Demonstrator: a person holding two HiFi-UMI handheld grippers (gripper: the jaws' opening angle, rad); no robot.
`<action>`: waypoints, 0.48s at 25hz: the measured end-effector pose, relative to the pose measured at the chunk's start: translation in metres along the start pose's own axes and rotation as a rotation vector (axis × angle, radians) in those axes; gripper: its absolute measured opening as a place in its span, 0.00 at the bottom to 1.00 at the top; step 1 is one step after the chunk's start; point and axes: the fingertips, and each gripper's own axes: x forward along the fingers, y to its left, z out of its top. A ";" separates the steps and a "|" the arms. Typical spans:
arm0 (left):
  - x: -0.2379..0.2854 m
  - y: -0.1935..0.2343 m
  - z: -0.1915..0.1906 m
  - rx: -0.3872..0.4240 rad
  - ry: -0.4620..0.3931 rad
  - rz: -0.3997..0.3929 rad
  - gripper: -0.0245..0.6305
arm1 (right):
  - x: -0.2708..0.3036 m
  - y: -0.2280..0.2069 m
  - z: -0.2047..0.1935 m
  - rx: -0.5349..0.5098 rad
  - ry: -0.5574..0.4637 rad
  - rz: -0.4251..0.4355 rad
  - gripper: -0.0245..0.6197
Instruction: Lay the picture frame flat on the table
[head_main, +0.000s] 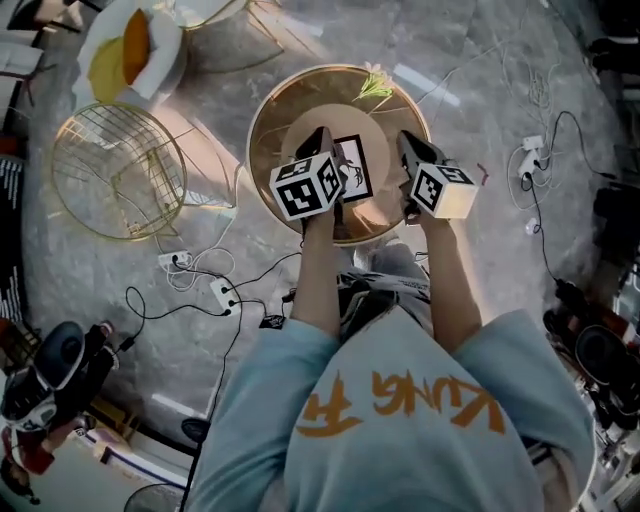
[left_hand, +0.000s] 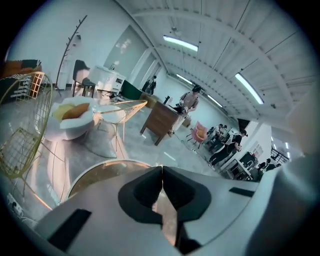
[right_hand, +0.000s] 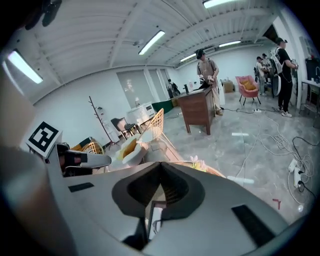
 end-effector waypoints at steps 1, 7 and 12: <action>-0.005 -0.002 0.011 0.006 -0.025 -0.006 0.07 | -0.001 0.005 0.010 -0.014 -0.019 0.006 0.04; -0.033 -0.029 0.089 0.156 -0.179 -0.019 0.07 | -0.009 0.038 0.090 -0.156 -0.138 0.040 0.04; -0.071 -0.061 0.158 0.268 -0.357 0.000 0.07 | -0.034 0.068 0.171 -0.277 -0.255 0.067 0.04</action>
